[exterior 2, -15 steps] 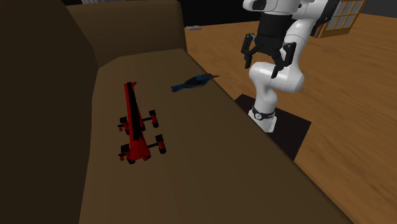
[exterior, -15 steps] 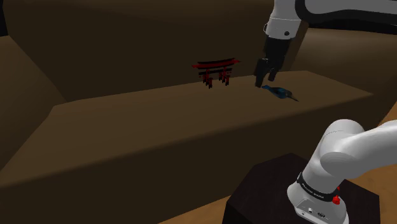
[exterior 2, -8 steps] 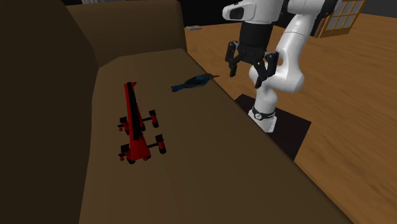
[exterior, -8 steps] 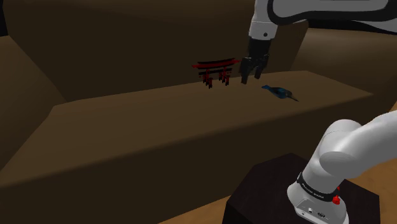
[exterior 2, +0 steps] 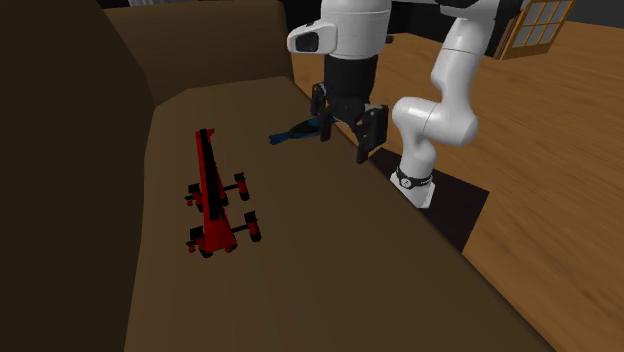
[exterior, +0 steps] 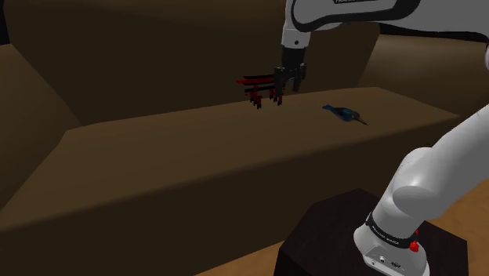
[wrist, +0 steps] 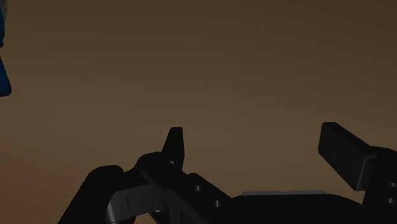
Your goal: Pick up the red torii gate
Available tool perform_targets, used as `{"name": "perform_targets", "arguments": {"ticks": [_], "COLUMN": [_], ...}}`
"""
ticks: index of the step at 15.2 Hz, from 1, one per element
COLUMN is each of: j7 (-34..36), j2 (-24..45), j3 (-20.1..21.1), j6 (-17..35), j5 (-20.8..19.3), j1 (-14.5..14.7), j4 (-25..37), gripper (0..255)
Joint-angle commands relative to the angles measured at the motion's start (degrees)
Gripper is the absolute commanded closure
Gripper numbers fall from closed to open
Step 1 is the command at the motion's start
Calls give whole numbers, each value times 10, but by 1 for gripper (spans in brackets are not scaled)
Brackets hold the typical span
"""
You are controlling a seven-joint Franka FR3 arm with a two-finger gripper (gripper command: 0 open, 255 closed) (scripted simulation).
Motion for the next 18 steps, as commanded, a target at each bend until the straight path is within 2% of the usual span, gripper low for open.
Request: {"name": "perform_targets", "arguments": {"ticks": [1, 8, 13, 14, 18], "j7": [-4, -16, -24, -25, -25], "j2": [44, 212, 346, 357, 351], "j3": [-5, -21, -29, -29, -29], "j6": [7, -5, -41, -45, -11], "j5": [1, 11, 23, 24, 24], "j1": [-3, -15, -28, -30, -29], "j4": [34, 200, 362, 376, 335], "gripper": [0, 0, 0, 0, 0]}}
